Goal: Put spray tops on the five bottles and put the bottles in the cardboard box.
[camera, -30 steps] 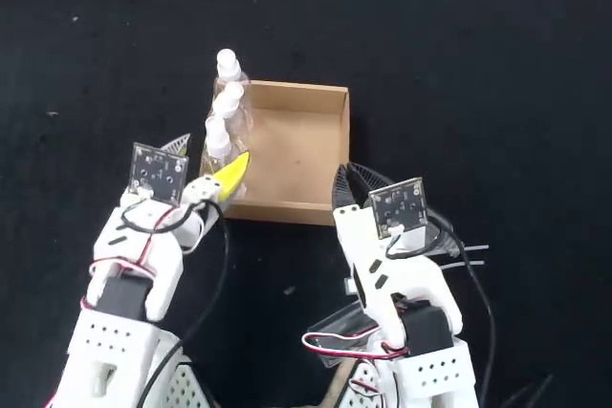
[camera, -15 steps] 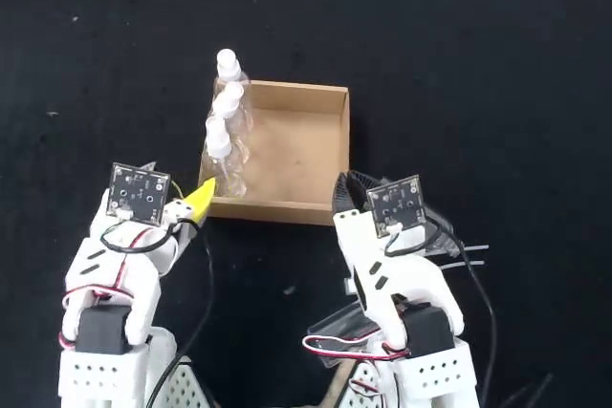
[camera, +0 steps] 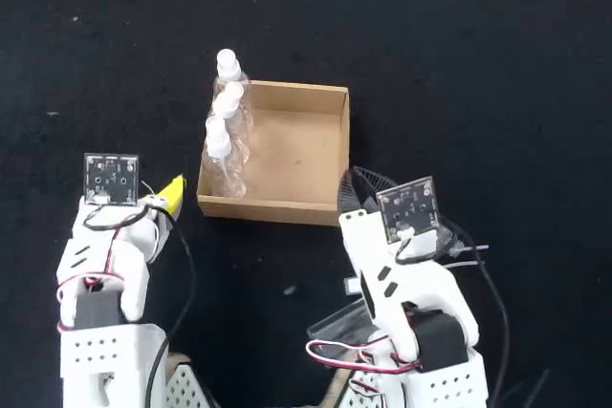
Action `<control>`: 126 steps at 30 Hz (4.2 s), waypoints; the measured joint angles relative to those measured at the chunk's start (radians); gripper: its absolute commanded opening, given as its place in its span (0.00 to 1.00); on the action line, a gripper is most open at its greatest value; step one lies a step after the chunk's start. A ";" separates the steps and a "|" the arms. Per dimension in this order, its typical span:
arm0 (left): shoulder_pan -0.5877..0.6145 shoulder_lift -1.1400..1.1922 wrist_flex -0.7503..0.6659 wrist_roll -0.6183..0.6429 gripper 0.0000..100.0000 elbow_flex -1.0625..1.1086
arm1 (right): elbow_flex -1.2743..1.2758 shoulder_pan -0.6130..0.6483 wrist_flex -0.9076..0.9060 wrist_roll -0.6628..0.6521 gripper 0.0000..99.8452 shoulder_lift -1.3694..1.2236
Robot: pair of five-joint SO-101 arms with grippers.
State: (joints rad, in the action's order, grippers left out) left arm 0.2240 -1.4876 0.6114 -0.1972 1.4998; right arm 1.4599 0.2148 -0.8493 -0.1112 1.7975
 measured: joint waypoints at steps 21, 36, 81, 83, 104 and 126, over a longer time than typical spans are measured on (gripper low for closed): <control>-0.043 0.508 -0.189 0.006 0.21 -0.084 | -0.402 -0.132 0.258 0.155 0.02 -0.850; -0.091 0.508 -0.232 0.032 0.21 -0.078 | -0.827 -0.192 0.388 0.270 0.02 -1.666; -0.103 0.516 -0.241 0.037 0.21 -0.057 | -1.102 -0.124 0.371 0.272 0.02 -1.961; -0.103 0.516 -0.241 0.041 0.21 -0.057 | -1.102 -0.135 0.336 0.272 0.02 -1.936; 0.021 0.516 -0.127 0.098 0.21 -0.095 | -1.102 -0.361 -0.491 -0.658 0.15 -1.583; 0.031 0.516 -0.120 0.106 0.21 -0.095 | -0.772 -0.275 -0.370 -0.611 0.27 -1.583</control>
State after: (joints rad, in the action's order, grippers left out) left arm 0.2547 -0.9720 0.4918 -0.0913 1.4047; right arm 0.6882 -0.0598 -1.2190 -0.7219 0.2140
